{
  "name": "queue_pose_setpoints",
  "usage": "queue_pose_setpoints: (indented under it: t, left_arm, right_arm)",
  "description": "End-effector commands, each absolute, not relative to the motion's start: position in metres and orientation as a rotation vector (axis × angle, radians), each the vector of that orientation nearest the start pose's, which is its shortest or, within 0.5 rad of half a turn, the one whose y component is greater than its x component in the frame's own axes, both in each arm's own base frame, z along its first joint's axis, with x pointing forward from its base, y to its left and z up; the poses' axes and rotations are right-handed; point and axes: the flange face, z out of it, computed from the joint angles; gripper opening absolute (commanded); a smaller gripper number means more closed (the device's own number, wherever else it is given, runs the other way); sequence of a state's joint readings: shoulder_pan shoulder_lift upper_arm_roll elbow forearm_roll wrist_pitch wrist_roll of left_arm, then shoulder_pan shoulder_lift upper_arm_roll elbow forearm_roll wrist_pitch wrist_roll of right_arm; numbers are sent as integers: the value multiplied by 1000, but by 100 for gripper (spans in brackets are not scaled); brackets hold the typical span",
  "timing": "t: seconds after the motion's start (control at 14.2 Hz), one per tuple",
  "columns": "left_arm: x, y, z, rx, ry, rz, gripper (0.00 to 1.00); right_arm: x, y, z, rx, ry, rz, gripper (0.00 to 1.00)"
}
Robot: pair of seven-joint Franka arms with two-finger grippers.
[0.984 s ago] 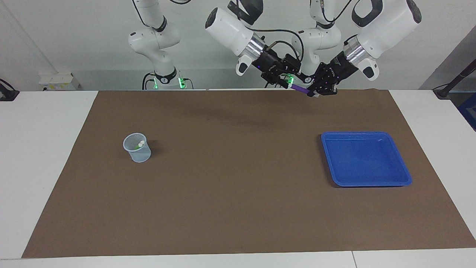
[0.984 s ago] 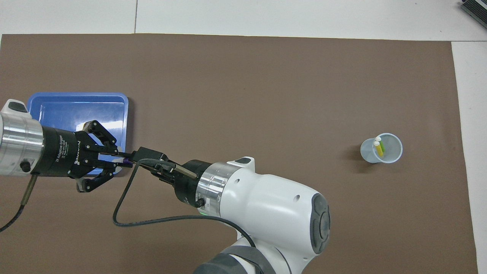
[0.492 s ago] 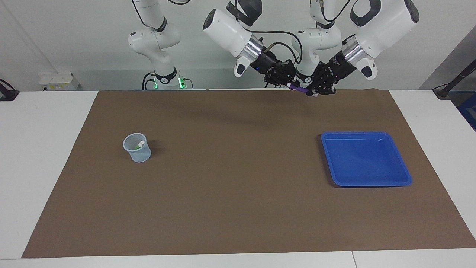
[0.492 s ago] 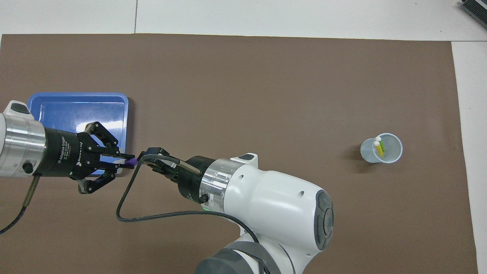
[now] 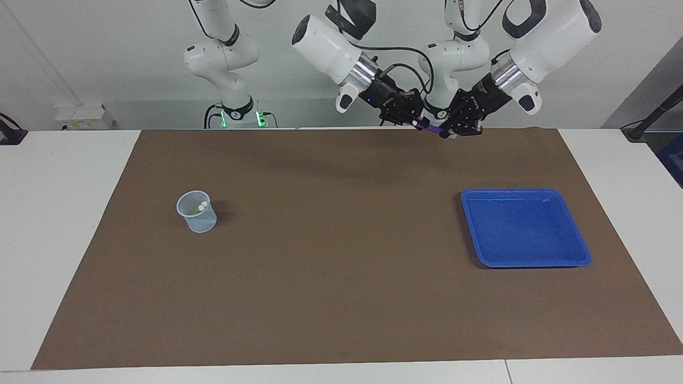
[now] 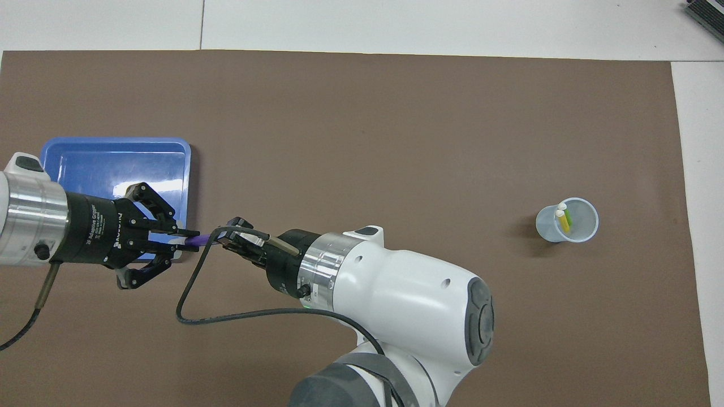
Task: Transfer and insert pens with both arms
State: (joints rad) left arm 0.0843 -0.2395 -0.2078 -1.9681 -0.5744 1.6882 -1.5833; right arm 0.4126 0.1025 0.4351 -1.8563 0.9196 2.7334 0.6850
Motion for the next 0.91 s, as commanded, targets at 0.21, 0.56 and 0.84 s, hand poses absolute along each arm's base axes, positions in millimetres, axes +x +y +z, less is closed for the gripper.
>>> queue_pose_setpoints:
  t: [0.21,0.56,0.84]
  left_arm:
    - [459,-128,584,-2433,-2366,724,55]
    - [458,-127,587,-2441,-2370,713,100]
    - [457,-124,586,-2474,-2348,699,100]
  right_arm:
    - [459,445,541,-2061,610,-45,0]
    - [469,429,533,-2124,507,-76,0]
    - [492,389,525,-2331,272,-61,0]
